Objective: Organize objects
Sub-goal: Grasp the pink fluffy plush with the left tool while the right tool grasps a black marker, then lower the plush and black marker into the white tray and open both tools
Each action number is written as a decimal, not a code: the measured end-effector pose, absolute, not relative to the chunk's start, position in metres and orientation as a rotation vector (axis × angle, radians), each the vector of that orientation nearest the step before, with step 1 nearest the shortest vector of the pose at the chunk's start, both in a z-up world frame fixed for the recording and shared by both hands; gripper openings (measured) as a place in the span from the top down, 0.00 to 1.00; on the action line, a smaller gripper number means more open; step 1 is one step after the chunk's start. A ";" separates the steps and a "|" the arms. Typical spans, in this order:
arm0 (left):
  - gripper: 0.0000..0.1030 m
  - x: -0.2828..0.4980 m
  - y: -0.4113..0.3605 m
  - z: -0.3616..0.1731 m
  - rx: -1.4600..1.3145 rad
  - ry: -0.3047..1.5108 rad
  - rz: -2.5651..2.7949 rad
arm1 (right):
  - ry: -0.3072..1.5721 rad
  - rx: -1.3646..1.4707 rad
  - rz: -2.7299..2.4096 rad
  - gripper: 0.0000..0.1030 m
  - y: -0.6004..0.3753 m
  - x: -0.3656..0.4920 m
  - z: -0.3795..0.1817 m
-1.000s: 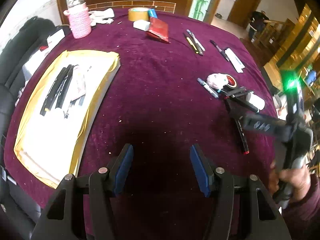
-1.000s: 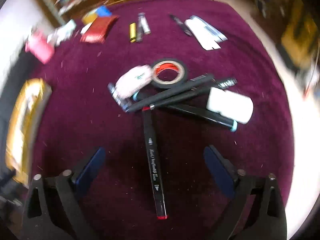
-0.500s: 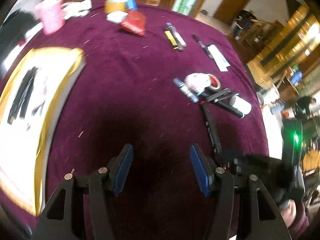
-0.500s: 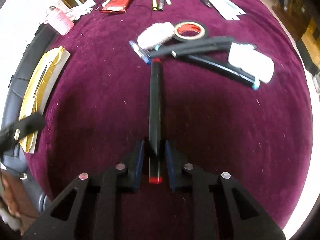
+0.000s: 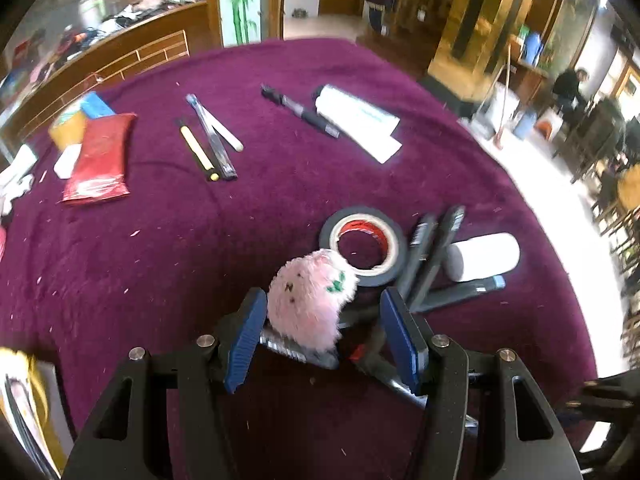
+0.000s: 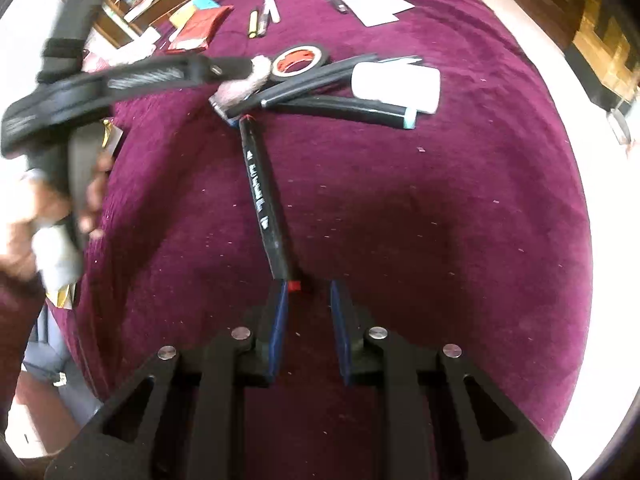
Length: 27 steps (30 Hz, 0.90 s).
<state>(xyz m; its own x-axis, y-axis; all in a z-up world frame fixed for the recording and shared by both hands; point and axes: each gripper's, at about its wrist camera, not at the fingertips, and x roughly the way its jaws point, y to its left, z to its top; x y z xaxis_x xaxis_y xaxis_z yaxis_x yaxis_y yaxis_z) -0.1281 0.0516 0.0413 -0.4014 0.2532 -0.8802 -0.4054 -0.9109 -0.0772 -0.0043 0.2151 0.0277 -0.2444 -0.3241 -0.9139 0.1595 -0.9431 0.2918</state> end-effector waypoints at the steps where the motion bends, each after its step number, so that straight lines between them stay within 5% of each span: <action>1: 0.49 -0.134 0.053 0.034 -1.446 0.210 2.321 | -0.201 1.706 -2.259 0.81 0.218 -0.003 0.029; 3: 0.49 -0.140 0.055 0.026 -1.474 0.213 2.318 | -0.209 1.706 -2.269 0.81 0.224 -0.002 0.030; 5: 0.66 -0.141 0.053 0.026 -1.486 0.137 2.303 | -0.231 1.704 -2.274 0.81 0.228 -0.005 0.032; 8: 0.73 -0.134 0.051 0.028 -1.488 0.138 2.309 | -0.267 1.694 -2.273 0.80 0.231 -0.012 0.032; 18: 0.73 -0.071 0.001 0.077 -1.405 -0.033 2.394 | -0.104 1.638 -2.246 0.69 0.183 -0.056 0.030; 25: 0.73 -0.022 -0.056 0.106 -1.371 -0.116 2.505 | 0.177 1.562 -2.285 0.70 0.134 -0.076 0.011; 27: 0.73 -0.009 -0.078 0.108 -1.378 -0.150 2.544 | 0.182 1.573 -2.301 0.80 0.132 -0.080 0.010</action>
<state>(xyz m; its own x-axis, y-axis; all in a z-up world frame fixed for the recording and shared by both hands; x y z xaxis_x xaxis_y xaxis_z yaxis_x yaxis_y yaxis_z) -0.0085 -0.0778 0.1079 -0.5245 0.2614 -0.8103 -0.1644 -0.9649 -0.2049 -0.0801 0.1315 0.0100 -0.3243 -0.2103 -0.9223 0.3524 -0.9317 0.0886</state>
